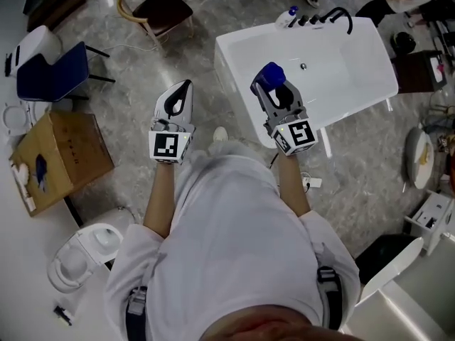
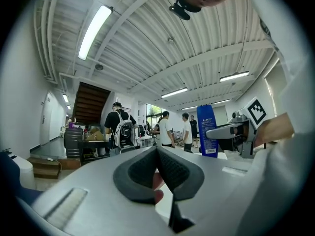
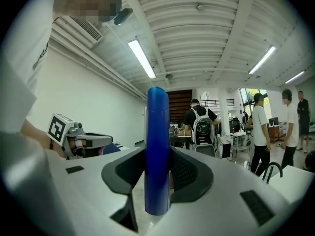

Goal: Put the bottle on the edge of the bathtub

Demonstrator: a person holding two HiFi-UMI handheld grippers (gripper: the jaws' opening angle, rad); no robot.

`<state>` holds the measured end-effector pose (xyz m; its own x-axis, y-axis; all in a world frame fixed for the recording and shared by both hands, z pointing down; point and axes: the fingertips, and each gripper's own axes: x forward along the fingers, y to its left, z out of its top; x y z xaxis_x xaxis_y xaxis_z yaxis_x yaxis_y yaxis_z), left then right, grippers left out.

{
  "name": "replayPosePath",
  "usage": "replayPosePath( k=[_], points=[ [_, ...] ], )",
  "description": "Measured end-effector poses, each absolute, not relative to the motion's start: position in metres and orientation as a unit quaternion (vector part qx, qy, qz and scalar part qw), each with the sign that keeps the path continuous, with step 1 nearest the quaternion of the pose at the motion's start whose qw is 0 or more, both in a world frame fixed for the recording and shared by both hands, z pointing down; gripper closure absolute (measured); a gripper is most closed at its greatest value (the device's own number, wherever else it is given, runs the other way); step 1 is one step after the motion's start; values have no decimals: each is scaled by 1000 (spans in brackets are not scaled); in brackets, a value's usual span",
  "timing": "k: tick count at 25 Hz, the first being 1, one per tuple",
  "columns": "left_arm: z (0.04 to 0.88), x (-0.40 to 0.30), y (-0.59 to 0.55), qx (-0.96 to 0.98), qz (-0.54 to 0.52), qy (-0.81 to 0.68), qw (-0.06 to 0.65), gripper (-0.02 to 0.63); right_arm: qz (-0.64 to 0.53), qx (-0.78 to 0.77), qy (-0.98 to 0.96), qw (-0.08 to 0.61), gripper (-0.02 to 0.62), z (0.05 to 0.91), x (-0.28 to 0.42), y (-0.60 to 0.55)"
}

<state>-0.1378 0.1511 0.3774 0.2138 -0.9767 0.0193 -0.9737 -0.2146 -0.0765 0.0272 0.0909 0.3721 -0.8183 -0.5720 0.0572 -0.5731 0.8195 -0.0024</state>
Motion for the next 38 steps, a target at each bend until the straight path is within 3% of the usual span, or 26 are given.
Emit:
replayPosePath(
  k=[9,23,28,38],
  points=[
    [385,-150,41,-796,-42,603,21,608,14,320,-947,15,442,372,19,-28],
    [455,-176,-127,-854,-13,520,-8,609,19,407,-913,2,442,440,-21,-164],
    [494,-177,-192,-869,-20,494,0,607,19,435,-900,6,442,483,-28,-222],
    [599,-181,-282,-861,-22,505,-54,607,38,462,-886,24,442,623,-15,-311]
  ],
)
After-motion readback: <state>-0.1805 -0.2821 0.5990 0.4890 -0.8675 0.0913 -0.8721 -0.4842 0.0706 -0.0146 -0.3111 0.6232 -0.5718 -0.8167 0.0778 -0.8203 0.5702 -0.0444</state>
